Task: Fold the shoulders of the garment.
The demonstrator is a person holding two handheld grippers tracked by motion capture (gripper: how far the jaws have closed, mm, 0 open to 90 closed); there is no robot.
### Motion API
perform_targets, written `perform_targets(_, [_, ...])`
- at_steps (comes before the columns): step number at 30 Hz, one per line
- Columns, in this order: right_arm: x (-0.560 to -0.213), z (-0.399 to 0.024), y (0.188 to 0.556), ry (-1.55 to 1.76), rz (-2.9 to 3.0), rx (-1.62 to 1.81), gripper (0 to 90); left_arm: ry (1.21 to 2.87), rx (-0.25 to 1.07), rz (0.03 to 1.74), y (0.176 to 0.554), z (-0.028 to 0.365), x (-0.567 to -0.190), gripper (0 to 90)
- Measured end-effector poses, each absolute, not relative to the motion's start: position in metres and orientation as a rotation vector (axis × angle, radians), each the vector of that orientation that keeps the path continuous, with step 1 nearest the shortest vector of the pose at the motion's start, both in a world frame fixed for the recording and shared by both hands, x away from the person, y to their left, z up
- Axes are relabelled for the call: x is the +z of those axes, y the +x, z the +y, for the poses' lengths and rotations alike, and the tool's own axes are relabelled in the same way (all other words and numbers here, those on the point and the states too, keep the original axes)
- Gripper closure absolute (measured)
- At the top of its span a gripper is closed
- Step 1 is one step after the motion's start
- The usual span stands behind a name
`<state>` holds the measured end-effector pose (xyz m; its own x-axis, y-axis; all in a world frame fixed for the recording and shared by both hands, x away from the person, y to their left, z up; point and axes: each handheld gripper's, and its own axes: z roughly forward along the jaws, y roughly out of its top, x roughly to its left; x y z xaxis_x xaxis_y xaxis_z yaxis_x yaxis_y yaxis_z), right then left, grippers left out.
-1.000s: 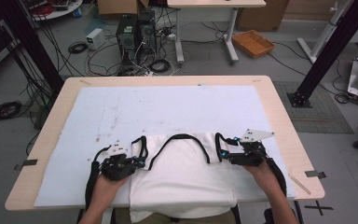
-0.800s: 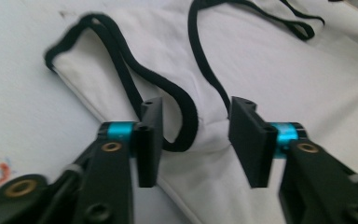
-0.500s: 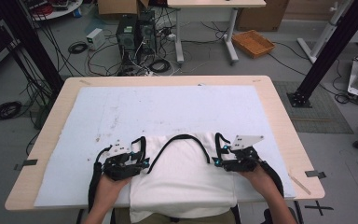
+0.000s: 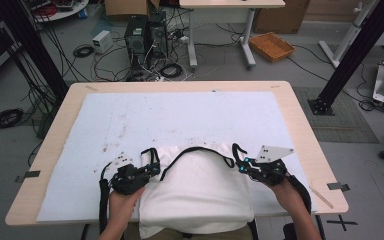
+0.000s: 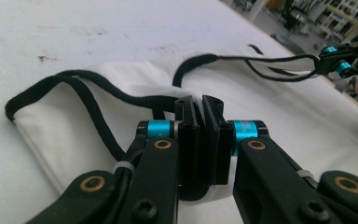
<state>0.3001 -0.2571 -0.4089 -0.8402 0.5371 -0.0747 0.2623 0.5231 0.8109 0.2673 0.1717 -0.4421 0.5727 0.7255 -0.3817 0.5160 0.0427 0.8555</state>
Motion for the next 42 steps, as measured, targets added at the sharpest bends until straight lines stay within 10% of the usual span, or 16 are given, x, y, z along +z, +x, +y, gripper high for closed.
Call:
perform_targets(9, [-0.417, -0.258, 0.287, 0.67, 2.552, 1.207, 87.3, 1.622, 0.165, 1.109, 0.252, 0.19, -0.453, 83.1])
perform_targets(15, [-0.416, -0.26, 0.283, 0.654, 2.626, 1.179, 68.3, 1.627, 0.232, 1.065, 0.252, 0.189, -0.442, 55.5])
perform_targets(31, [-0.439, -0.251, 0.299, 0.711, 2.705, 1.057, 73.0, 1.645, 0.369, 1.109, 0.328, 0.205, -0.429, 49.5])
perform_targets(37, [-0.42, -0.26, 0.322, 0.895, 2.408, 1.29, 45.2, 1.77, 0.325, 1.125, 0.357, 0.196, -0.439, 43.6])
perform_targets(42, [-0.427, -0.257, 0.366, 1.11, 2.241, 1.144, 43.7, 1.87, 0.276, 1.147, 0.369, 0.188, -0.449, 42.6])
